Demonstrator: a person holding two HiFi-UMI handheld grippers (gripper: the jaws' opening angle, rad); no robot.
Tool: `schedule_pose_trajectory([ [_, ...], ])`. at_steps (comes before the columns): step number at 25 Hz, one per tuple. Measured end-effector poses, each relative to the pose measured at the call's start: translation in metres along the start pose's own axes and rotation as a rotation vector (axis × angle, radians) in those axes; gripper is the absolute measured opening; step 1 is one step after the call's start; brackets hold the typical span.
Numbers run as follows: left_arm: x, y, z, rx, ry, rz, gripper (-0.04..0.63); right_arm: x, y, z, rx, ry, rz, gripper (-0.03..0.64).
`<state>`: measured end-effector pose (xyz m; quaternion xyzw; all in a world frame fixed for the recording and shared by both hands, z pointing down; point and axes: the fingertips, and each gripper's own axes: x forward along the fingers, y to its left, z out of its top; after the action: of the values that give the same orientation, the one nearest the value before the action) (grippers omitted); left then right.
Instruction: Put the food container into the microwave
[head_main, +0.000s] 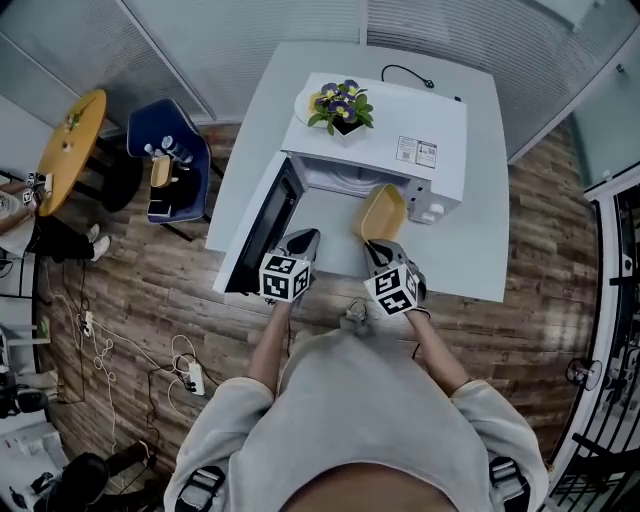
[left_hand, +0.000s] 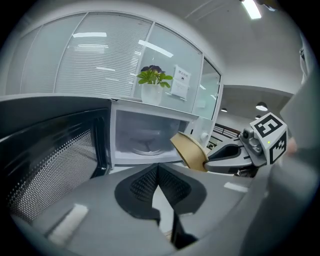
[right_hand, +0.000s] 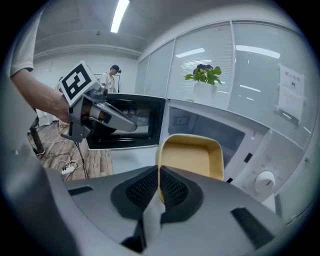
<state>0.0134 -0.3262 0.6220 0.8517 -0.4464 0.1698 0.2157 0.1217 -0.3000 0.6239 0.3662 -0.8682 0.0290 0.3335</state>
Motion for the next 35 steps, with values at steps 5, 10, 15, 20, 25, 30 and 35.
schedule_pose_trajectory([
  [5,0.000,0.007,0.002,-0.003,0.002,0.015,0.011,0.009,0.003,0.002,-0.008,-0.001,0.024,0.021],
  [10,0.005,0.012,0.003,-0.002,0.009,0.000,0.011,0.014,0.000,0.005,-0.004,0.012,0.018,0.021],
  [15,0.018,0.014,0.007,0.004,0.010,-0.051,0.011,0.022,-0.007,0.007,-0.001,0.034,-0.015,0.021],
  [20,0.025,0.015,0.011,0.017,0.011,-0.116,0.011,0.029,-0.007,0.013,-0.004,0.062,-0.046,0.021],
  [25,0.030,0.016,0.011,0.022,0.015,-0.156,0.011,0.035,-0.010,0.017,-0.019,0.084,-0.066,0.021],
  [30,0.032,0.017,0.009,0.015,0.020,-0.179,0.011,0.041,-0.016,0.020,-0.043,0.106,-0.075,0.021],
  [35,0.031,0.019,0.008,0.009,0.021,-0.192,0.011,0.047,-0.018,0.022,-0.087,0.132,-0.069,0.021],
])
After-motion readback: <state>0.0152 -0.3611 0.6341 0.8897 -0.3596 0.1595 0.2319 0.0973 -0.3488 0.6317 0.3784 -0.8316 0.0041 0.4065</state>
